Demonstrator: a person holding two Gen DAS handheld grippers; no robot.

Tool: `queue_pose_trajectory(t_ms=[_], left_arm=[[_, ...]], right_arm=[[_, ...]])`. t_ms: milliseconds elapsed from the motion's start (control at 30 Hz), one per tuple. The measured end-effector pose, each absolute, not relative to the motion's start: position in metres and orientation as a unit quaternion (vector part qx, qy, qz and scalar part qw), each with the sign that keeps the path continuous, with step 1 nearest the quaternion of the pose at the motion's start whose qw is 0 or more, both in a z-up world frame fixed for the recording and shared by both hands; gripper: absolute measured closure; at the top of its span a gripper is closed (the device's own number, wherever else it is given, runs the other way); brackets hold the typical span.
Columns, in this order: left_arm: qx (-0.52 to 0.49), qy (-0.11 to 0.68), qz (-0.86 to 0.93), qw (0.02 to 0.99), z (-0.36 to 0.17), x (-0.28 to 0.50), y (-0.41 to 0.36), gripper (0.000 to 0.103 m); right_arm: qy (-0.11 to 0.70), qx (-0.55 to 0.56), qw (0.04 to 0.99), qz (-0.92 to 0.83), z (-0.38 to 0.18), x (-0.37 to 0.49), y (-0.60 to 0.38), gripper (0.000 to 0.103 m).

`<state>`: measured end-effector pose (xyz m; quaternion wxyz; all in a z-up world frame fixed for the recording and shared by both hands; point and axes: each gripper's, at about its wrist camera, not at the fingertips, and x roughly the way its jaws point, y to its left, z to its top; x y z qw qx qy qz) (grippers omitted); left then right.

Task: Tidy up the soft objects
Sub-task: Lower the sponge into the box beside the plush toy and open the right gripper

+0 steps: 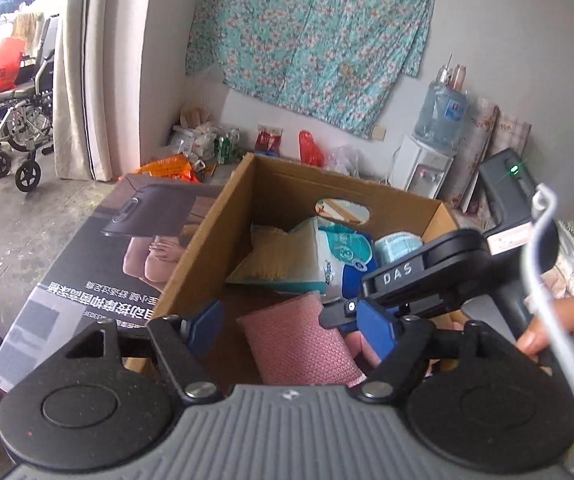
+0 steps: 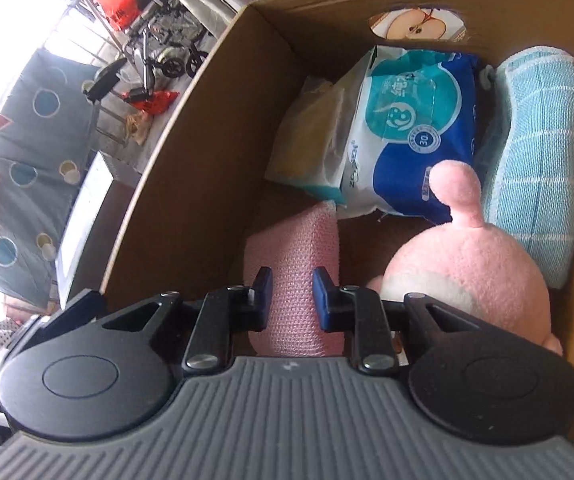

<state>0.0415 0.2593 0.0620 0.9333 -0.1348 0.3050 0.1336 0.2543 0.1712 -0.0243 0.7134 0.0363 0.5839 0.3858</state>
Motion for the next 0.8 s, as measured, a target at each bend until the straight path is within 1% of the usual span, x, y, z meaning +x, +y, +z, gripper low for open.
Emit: queue_pose_trajectory(t_ms=[167, 267, 400, 533, 600, 700, 800], left_arm=[[-0.142, 0.271, 0.153, 0.94, 0.071, 0.01, 0.266, 0.026], [-0.155, 0.258, 0.161, 0.94, 0.074, -0.007, 0.271, 0.025], [-0.166, 0.25, 0.171, 0.938, 0.074, -0.021, 0.278, 0.025], [-0.179, 0.248, 0.174, 0.936, 0.07, -0.03, 0.282, 0.025], [-0.186, 0.247, 0.177, 0.935, 0.068, -0.035, 0.284, 0.025], [-0.197, 0.243, 0.18, 0.933, 0.065, -0.042, 0.286, 0.025], [-0.199, 0.235, 0.19, 0.932, 0.064, -0.049, 0.289, 0.025]], right_arm=[[0.6, 0.014, 0.7, 0.388, -0.029, 0.25, 0.191, 0.074], [0.617, 0.025, 0.685, 0.385, -0.039, 0.245, 0.199, 0.074], [0.622, 0.07, 0.678, 0.387, -0.043, 0.242, 0.201, 0.074], [0.628, 0.142, 0.664, 0.38, -0.049, 0.241, 0.189, 0.073], [0.623, 0.155, 0.667, 0.377, -0.046, 0.239, 0.179, 0.072], [0.615, 0.135, 0.662, 0.406, -0.031, 0.232, 0.17, 0.071], [0.629, 0.081, 0.635, 0.442, -0.027, 0.222, 0.172, 0.07]])
